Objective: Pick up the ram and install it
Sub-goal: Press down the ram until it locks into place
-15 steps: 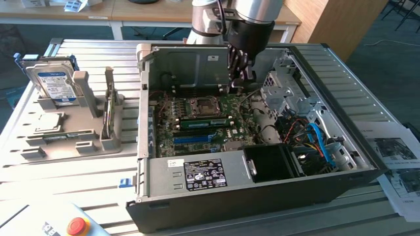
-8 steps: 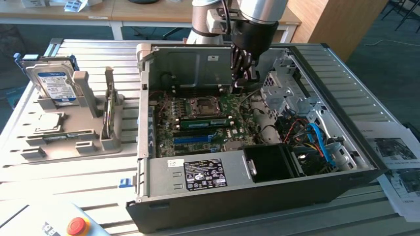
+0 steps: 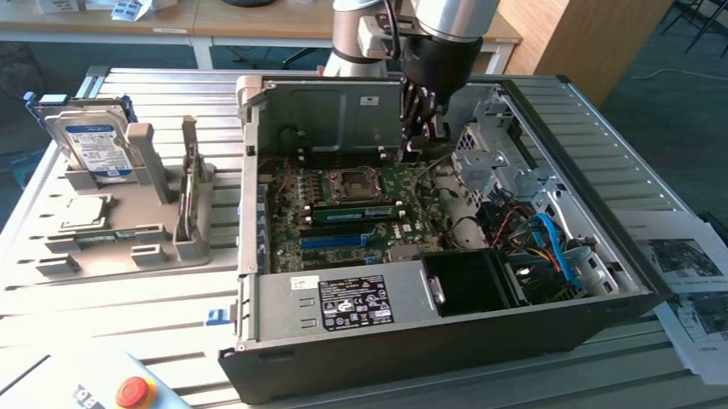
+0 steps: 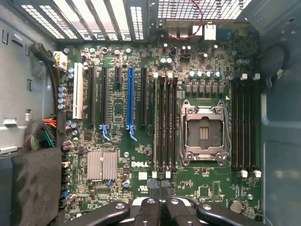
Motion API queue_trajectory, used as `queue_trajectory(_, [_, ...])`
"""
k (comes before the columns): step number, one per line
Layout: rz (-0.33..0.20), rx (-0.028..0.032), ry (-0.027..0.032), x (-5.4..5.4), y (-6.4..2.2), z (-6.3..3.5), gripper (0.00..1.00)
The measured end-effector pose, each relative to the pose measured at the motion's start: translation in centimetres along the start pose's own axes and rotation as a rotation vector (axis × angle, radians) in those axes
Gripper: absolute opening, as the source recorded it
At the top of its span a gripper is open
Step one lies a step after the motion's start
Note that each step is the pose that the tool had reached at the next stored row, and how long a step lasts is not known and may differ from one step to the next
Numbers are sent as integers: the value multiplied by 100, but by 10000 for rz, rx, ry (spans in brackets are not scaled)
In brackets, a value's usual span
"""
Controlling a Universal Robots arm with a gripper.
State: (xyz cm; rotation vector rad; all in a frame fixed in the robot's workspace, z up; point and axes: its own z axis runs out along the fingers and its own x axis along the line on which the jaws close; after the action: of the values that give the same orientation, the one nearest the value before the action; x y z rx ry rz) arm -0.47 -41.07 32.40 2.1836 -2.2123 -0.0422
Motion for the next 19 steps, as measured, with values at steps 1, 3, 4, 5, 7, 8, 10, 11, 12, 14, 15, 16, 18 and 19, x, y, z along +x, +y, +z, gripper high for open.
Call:
queue_trajectory(1, [0, 0, 1, 0, 0, 3, 10])
queue_trajectory(3, [0, -1, 2, 1, 0, 15, 10])
queue_trajectory(4, [0, 0, 1, 1, -1, 22, 10])
queue_trajectory(5, [0, 0, 0, 1, -1, 29, 10])
queue_trajectory(7, [0, -1, 2, 1, -2, 46, 10])
queue_trajectory(8, [-1, -1, 2, 1, -2, 54, 10])
queue_trajectory(10, [0, -1, 2, 1, -3, 70, 10])
queue_trajectory(11, [0, -1, 2, 0, -3, 78, 10])
queue_trajectory(12, [0, -1, 2, 1, -3, 86, 10])
queue_trajectory(14, [0, -1, 2, 0, -4, 100, 10])
queue_trajectory(15, [0, -1, 2, 0, -4, 107, 10])
queue_trajectory(16, [-1, -1, 2, 0, -5, 114, 10])
queue_trajectory(18, [0, -1, 2, 0, -5, 129, 10])
queue_trajectory(19, [0, -1, 3, 0, -6, 137, 10])
